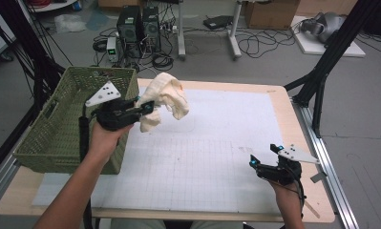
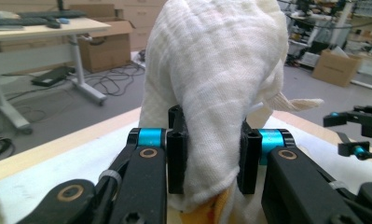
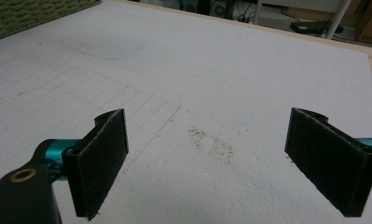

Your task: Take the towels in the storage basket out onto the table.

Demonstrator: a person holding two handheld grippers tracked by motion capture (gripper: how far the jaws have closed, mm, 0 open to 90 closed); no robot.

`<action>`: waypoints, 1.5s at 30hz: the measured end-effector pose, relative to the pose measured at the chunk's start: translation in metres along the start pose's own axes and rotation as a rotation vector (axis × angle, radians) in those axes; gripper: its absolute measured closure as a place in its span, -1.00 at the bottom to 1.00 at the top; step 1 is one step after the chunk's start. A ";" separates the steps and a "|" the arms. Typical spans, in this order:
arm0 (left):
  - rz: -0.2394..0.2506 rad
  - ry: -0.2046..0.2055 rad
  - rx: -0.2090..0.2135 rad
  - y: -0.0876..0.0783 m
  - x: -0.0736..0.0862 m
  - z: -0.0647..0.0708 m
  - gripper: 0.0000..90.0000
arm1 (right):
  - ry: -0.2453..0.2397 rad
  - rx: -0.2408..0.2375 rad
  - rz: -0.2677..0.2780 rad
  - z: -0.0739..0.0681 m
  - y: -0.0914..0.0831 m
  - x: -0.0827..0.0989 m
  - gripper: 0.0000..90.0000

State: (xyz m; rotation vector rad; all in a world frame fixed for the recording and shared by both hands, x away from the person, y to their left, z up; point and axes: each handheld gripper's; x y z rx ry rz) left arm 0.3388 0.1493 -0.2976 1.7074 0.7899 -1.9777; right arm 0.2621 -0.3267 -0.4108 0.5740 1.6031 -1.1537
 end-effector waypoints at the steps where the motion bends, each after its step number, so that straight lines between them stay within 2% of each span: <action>1: -0.005 -0.003 0.011 0.005 0.003 0.003 0.59 | -0.002 -0.001 0.001 0.000 0.000 0.000 -0.72; 8: -0.044 -0.006 0.053 0.034 0.020 0.018 0.59 | 0.002 -0.002 -0.001 0.000 0.000 0.000 -0.72; 13: -0.096 0.013 0.087 0.059 0.036 0.030 0.58 | -0.002 0.000 0.003 0.001 0.000 0.000 -0.72; 15: -0.097 0.012 0.096 0.067 0.043 0.034 0.58 | -0.002 0.000 0.004 0.001 0.000 0.000 -0.72; 22: -0.162 0.010 0.111 0.093 0.064 0.041 0.58 | 0.002 0.000 0.005 0.001 0.000 0.000 -0.72; 24: -0.170 0.010 0.102 0.099 0.071 0.043 0.58 | 0.004 -0.001 0.004 0.001 0.000 0.001 -0.72; 30: -0.249 -0.008 0.105 0.118 0.091 0.044 0.56 | 0.005 0.000 -0.001 0.002 0.000 0.001 -0.72; 33: -0.310 -0.001 0.107 0.127 0.101 0.044 0.54 | 0.006 0.000 0.001 0.002 0.000 0.001 -0.72; 36: -0.344 0.002 0.091 0.135 0.109 0.043 0.50 | 0.005 -0.002 -0.002 0.002 0.000 0.002 -0.72; 39: -0.378 -0.016 0.058 0.139 0.115 0.037 0.41 | 0.004 -0.003 -0.003 0.001 0.001 0.002 -0.72; 41: -0.393 -0.030 0.020 0.139 0.117 0.030 0.28 | 0.007 -0.003 -0.003 0.001 0.001 0.002 -0.72; 45: -0.376 -0.054 -0.036 0.134 0.115 0.022 -0.03 | 0.006 -0.002 -0.004 0.002 0.001 0.003 -0.72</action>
Point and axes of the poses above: each handheld gripper's, and its own axes: y roughly forward along the jaws, x roughly out of its underside, z roughly to its right, and after that the axes turned 2 degrees about z, right-handed
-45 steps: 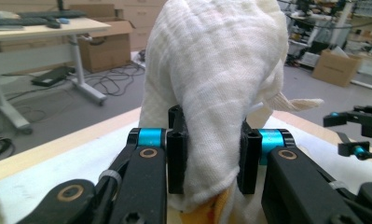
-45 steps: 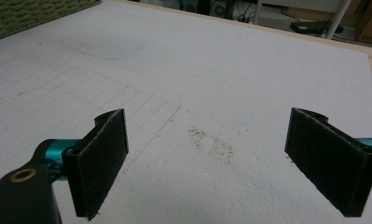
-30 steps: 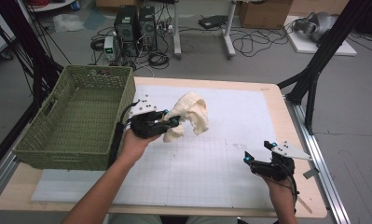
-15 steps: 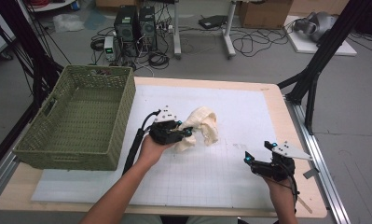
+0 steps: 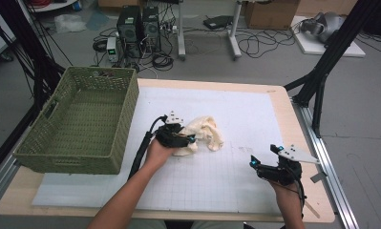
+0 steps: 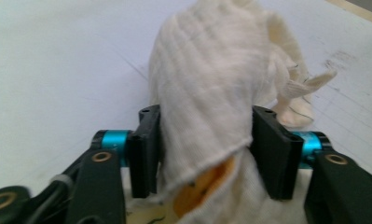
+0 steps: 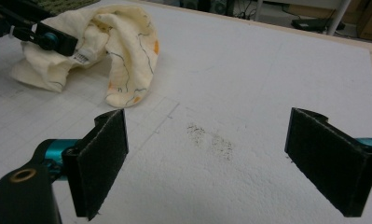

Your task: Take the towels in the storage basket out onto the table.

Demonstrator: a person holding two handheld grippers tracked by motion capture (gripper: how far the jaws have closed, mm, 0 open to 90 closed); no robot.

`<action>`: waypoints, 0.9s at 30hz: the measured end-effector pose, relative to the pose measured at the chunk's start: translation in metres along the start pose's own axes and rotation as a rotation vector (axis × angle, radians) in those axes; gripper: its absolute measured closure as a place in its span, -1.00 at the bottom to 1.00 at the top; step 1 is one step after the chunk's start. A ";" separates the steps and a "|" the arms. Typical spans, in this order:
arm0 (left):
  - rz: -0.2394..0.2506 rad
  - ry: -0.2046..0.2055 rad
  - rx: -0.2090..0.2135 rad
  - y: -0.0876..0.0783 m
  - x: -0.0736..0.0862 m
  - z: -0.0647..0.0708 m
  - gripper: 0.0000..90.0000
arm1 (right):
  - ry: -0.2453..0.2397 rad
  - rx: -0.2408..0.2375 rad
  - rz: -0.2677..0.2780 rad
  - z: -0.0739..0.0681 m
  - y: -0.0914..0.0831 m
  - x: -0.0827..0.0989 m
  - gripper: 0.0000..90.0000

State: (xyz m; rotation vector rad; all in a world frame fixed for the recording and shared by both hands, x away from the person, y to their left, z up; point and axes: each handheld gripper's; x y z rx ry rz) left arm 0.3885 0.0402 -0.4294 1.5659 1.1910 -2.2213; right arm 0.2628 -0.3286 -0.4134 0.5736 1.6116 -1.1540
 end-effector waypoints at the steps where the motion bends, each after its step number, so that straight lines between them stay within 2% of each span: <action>1: 0.007 0.003 -0.007 -0.002 -0.001 -0.001 -0.13 | -0.004 0.000 -0.001 0.000 0.000 0.000 -0.72; 3: 0.029 0.003 -0.023 -0.007 -0.003 -0.003 -0.18 | -0.003 0.000 0.000 0.000 0.000 0.000 -0.72; 5: 0.087 -0.010 -0.043 -0.022 -0.009 -0.007 -0.23 | -0.003 0.001 -0.002 0.000 0.000 0.000 -0.72; 6: 0.087 -0.010 -0.043 -0.022 -0.009 -0.007 -0.24 | -0.003 0.001 -0.002 0.000 0.000 0.000 -0.72; 10: 0.136 -0.025 -0.032 -0.041 -0.012 -0.010 -0.24 | -0.002 0.000 -0.003 -0.001 0.000 0.000 -0.72; 12: 0.159 -0.011 -0.025 -0.051 -0.007 -0.009 -0.23 | -0.003 0.000 -0.004 -0.001 0.001 0.000 -0.72; 15: 0.163 0.009 -0.022 -0.060 0.003 -0.007 -0.27 | -0.004 0.000 -0.006 -0.001 0.002 0.000 -0.72; 16: 0.182 0.012 -0.029 -0.063 0.006 -0.006 -0.43 | -0.006 0.000 -0.010 -0.001 0.003 0.000 -0.72; 20: 0.238 0.003 -0.033 -0.075 0.021 -0.007 -0.54 | -0.015 0.000 -0.015 -0.002 0.005 -0.001 -0.72; 27: 0.244 0.013 -0.023 -0.083 0.029 -0.008 -0.54 | -0.020 -0.007 -0.025 -0.002 0.012 -0.001 -0.72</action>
Point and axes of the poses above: each handheld gripper's, and its own axes: y roughly forward along the jaws, x roughly out of its underside, z roughly to its right, and after that the axes turned 2 degrees about z, right-handed
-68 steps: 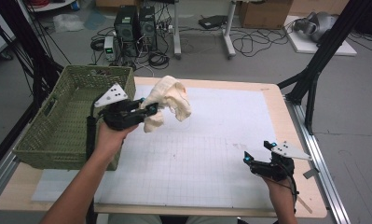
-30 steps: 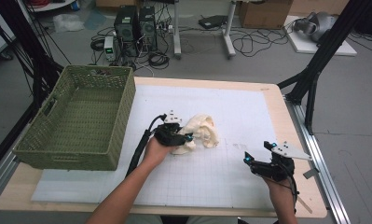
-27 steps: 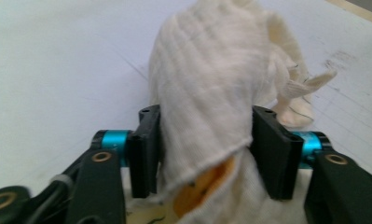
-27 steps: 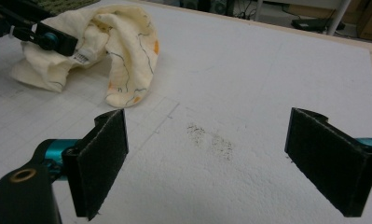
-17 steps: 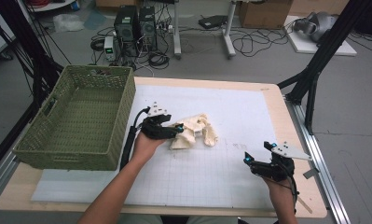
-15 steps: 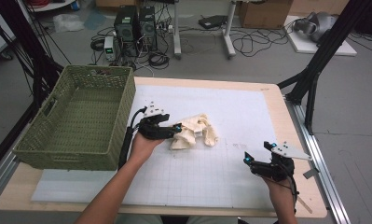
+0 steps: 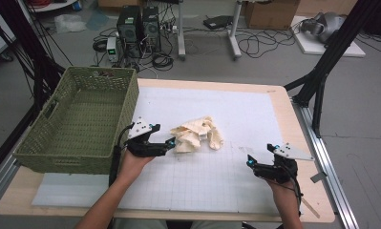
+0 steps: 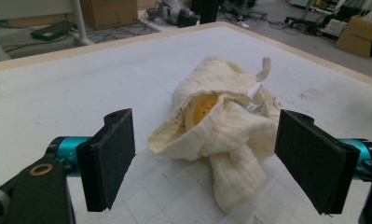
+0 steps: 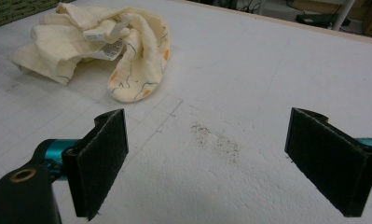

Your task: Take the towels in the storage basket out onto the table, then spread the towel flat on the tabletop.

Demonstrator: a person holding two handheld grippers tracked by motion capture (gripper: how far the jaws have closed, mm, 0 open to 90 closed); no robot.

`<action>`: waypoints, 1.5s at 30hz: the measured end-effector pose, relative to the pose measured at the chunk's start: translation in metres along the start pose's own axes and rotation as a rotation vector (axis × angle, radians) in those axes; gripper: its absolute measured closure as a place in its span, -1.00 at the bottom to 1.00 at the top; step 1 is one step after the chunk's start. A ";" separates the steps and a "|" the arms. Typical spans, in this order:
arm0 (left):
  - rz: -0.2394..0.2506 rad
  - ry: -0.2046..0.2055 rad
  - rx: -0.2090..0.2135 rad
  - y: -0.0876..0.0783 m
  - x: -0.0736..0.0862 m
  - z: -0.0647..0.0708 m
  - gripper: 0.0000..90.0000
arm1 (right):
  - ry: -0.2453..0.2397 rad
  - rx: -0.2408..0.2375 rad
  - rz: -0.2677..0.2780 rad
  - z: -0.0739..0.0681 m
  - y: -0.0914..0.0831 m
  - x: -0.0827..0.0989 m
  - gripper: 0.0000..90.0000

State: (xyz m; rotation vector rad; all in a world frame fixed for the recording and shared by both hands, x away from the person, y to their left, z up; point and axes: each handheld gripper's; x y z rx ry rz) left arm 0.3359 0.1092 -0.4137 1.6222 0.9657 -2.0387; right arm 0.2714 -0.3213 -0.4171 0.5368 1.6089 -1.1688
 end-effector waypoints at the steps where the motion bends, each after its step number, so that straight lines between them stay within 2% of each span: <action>1: 0.004 0.001 0.008 0.000 0.000 0.000 -0.54 | -0.001 0.000 -0.005 0.000 0.001 0.000 -0.72; 5: 0.003 0.009 0.038 -0.001 0.000 0.002 -0.54 | -0.008 0.000 -0.022 -0.001 0.004 0.000 -0.72; 12: 0.007 0.014 0.030 -0.003 -0.001 0.002 -0.53 | -0.009 -0.004 -0.018 -0.002 0.003 0.001 -0.72; 16: 0.012 0.000 0.023 -0.002 0.001 0.001 -0.52 | -0.006 -0.003 -0.020 -0.001 0.003 0.001 -0.72; 25: 0.011 -0.002 0.031 -0.002 0.002 0.000 -0.51 | -0.009 -0.005 -0.028 -0.001 0.004 0.002 -0.72; 30: 0.007 0.002 0.023 -0.002 0.002 0.001 -0.50 | -0.029 -0.010 -0.038 -0.002 0.006 0.003 -0.72; 33: 0.000 0.011 0.040 -0.001 0.000 0.002 -0.45 | -0.023 -0.017 -0.036 -0.004 0.005 0.003 -0.72; 35: -0.009 0.018 0.041 0.000 -0.003 0.002 -0.42 | -0.024 -0.022 -0.037 -0.004 0.005 0.003 -0.72; 38: 0.008 0.011 0.036 0.003 -0.012 0.002 -0.42 | -0.028 -0.024 -0.036 -0.004 0.006 0.003 -0.72; 39: 0.005 0.021 0.035 0.007 -0.019 0.003 -0.44 | -0.026 -0.026 -0.034 -0.004 0.006 0.003 -0.72; 40: 0.005 0.021 0.035 0.007 -0.019 0.003 -0.45 | -0.026 -0.026 -0.034 -0.004 0.006 0.003 -0.72; 45: -0.012 0.031 0.045 0.028 -0.040 0.008 -0.51 | -0.020 -0.037 -0.037 -0.006 0.008 0.002 -0.72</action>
Point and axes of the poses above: each handheld gripper's, and its own axes: y roughly forward along the jaws, x roughly out of its underside, z roughly to its right, and after that the axes turned 2 degrees about z, right-handed
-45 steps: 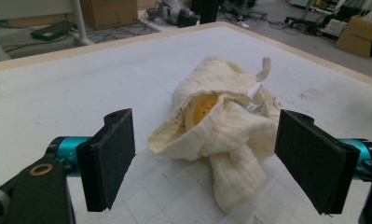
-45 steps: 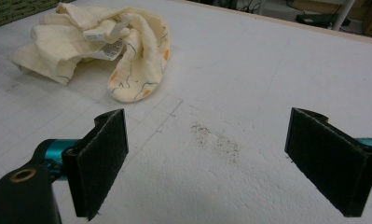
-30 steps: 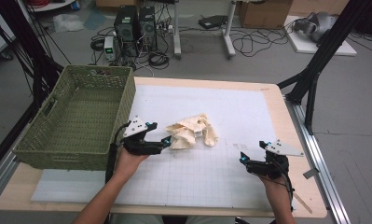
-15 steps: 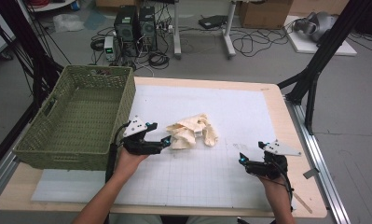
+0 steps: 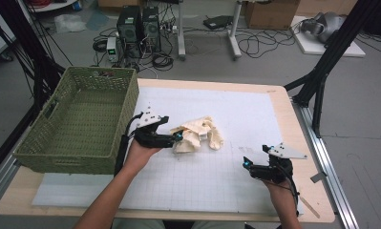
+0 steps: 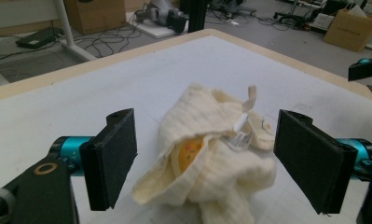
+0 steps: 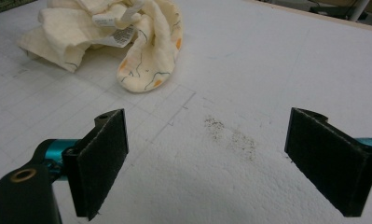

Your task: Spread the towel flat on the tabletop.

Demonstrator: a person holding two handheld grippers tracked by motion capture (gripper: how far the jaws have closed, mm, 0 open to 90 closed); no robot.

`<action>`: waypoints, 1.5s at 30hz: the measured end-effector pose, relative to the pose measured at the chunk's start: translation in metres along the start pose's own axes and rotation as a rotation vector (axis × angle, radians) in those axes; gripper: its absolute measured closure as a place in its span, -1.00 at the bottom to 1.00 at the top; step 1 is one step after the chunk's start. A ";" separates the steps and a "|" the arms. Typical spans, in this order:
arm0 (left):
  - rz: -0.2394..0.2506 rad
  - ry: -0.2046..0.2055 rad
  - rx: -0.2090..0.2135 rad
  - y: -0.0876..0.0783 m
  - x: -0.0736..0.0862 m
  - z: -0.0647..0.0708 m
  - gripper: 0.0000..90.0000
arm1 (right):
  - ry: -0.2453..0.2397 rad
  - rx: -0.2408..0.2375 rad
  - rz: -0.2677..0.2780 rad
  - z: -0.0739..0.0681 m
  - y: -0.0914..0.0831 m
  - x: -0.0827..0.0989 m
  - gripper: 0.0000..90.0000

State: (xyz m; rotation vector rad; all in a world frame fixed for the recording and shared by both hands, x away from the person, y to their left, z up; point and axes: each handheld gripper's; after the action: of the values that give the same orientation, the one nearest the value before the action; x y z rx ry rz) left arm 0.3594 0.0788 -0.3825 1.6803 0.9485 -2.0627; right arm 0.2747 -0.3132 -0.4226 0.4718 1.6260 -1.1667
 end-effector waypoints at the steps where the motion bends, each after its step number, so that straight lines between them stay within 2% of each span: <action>1: -0.004 -0.001 0.005 0.005 -0.003 0.001 -0.50 | -0.005 -0.003 0.000 -0.001 0.001 -0.001 -0.71; 5: -0.061 0.022 0.043 0.026 -0.009 0.004 -0.41 | -0.014 -0.011 -0.002 -0.003 0.001 -0.001 -0.67; 9: -0.109 0.050 0.069 0.043 -0.006 0.007 -0.29 | -0.009 -0.016 -0.002 -0.002 0.001 -0.001 -0.65; 13: -0.174 0.080 0.075 0.057 0.003 0.006 -0.16 | -0.007 -0.022 -0.006 -0.002 0.001 -0.001 -0.63; 16: -0.201 0.079 0.062 0.064 0.009 0.002 -0.07 | -0.017 -0.031 -0.014 -0.004 0.003 -0.001 -0.62; 17: -0.202 0.079 0.053 0.066 0.010 0.001 -0.02 | -0.019 -0.033 -0.011 -0.004 0.003 -0.001 -0.62; 19: -0.195 0.074 0.045 0.068 0.012 -0.001 0.25 | -0.015 -0.044 -0.011 -0.005 0.005 -0.001 -0.62; 20: -0.188 0.074 0.049 0.068 0.013 -0.004 0.42 | -0.009 -0.051 -0.011 -0.007 0.006 -0.002 -0.62; 21: -0.188 0.074 0.049 0.068 0.013 -0.004 0.69 | -0.009 -0.051 -0.011 -0.007 0.006 -0.002 -0.62; 22: -0.172 0.060 0.062 0.067 0.014 -0.007 0.69 | -0.010 -0.052 -0.008 -0.007 0.006 -0.002 -0.62; 23: -0.161 0.046 0.066 0.067 0.013 -0.009 0.84 | -0.010 -0.060 -0.007 -0.008 0.007 -0.003 -0.61; 24: -0.141 0.028 0.064 0.065 0.012 -0.011 0.88 | -0.009 -0.063 -0.010 -0.009 0.008 -0.003 -0.62; 28: -0.092 -0.027 0.062 0.057 0.009 -0.019 0.90 | 0.005 -0.098 -0.017 -0.014 0.017 -0.006 -0.62; 31: -0.062 -0.043 0.067 0.052 0.006 -0.023 0.90 | -0.001 -0.120 -0.019 -0.018 0.025 -0.011 -0.62; 34: -0.038 -0.052 0.049 0.048 0.004 -0.026 0.91 | -0.048 -0.121 -0.036 -0.029 0.042 -0.020 -0.61; 35: -0.036 -0.052 0.044 0.047 0.003 -0.027 0.91 | -0.048 -0.121 -0.036 -0.029 0.042 -0.020 -0.61; 36: -0.035 -0.053 0.042 0.046 0.003 -0.028 0.90 | -0.069 -0.135 -0.058 -0.035 0.057 -0.025 -0.55; 37: -0.034 -0.053 0.043 0.045 0.003 -0.029 0.90 | -0.073 -0.149 -0.069 -0.038 0.064 -0.027 -0.46; 39: -0.030 -0.056 0.044 0.044 0.002 -0.029 0.90 | -0.084 -0.158 -0.078 -0.040 0.069 -0.028 -0.40; 40: -0.030 -0.054 0.045 0.043 0.002 -0.029 0.90 | -0.102 -0.170 -0.099 -0.046 0.082 -0.031 -0.31; 41: -0.027 -0.055 0.045 0.042 0.002 -0.029 0.90 | -0.111 -0.176 -0.108 -0.048 0.087 -0.032 -0.23; 42: -0.023 -0.058 0.046 0.042 0.002 -0.029 0.90 | -0.111 -0.176 -0.108 -0.048 0.087 -0.032 -0.23; 45: -0.028 -0.060 0.045 0.042 0.002 -0.030 0.90 | -0.106 -0.173 -0.116 -0.052 0.102 -0.034 -0.03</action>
State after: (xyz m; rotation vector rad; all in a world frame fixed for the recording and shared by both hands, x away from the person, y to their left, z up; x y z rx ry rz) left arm 0.4072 0.0689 -0.3992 1.6257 0.9187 -2.1552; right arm 0.3398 -0.2143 -0.4386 0.2035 1.6619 -1.1055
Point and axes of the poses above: each handheld gripper's, and its own axes: y roughly forward along the jaws, x roughly out of its underside, z roughly to its right, and after that the axes turned 2 degrees about z, right-handed
